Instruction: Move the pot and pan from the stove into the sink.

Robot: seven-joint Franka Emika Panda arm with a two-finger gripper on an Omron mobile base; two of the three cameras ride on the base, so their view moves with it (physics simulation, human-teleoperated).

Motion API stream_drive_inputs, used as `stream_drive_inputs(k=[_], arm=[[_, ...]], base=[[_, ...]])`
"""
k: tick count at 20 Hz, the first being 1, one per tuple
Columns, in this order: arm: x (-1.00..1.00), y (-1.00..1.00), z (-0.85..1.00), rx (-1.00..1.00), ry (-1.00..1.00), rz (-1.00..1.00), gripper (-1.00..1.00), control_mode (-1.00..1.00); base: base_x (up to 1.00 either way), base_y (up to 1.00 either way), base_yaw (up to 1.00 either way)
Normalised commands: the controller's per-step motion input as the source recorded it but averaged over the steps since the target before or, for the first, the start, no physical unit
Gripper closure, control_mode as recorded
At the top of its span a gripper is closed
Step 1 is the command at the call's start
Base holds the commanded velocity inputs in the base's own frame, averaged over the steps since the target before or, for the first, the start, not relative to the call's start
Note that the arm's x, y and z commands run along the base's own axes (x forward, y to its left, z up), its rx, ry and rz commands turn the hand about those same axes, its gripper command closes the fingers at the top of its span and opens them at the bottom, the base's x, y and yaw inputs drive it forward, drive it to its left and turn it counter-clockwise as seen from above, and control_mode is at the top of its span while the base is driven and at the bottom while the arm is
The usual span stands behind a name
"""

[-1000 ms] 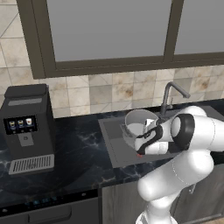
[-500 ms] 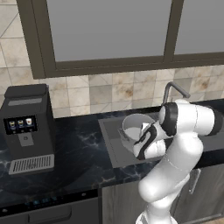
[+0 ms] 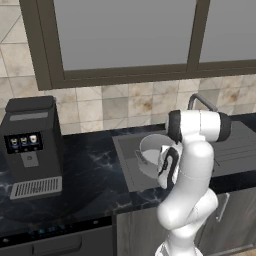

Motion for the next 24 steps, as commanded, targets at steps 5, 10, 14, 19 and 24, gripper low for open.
stream_drive_inputs(k=[5, 10, 14, 19, 24], arm=[[0.02, 0.00, -0.10, 0.00, 0.00, 0.00, 1.00, -1.00], [0.00, 0.00, 0.00, 0.00, 0.00, 0.00, -1.00, -1.00], [0.00, 0.00, 0.23, 0.01, 0.00, -0.01, -1.00, -1.00], [0.00, 0.00, 0.63, 0.05, 0.00, 0.00, -1.00, -1.00], [0.00, 0.00, 0.79, 0.05, 0.00, 0.00, -1.00, -1.00]], base=[[0.00, 0.00, 0.00], [0.00, 0.00, 0.00], [0.00, 0.00, 0.00], [0.00, 0.00, 0.00], [0.00, 0.00, 0.00]])
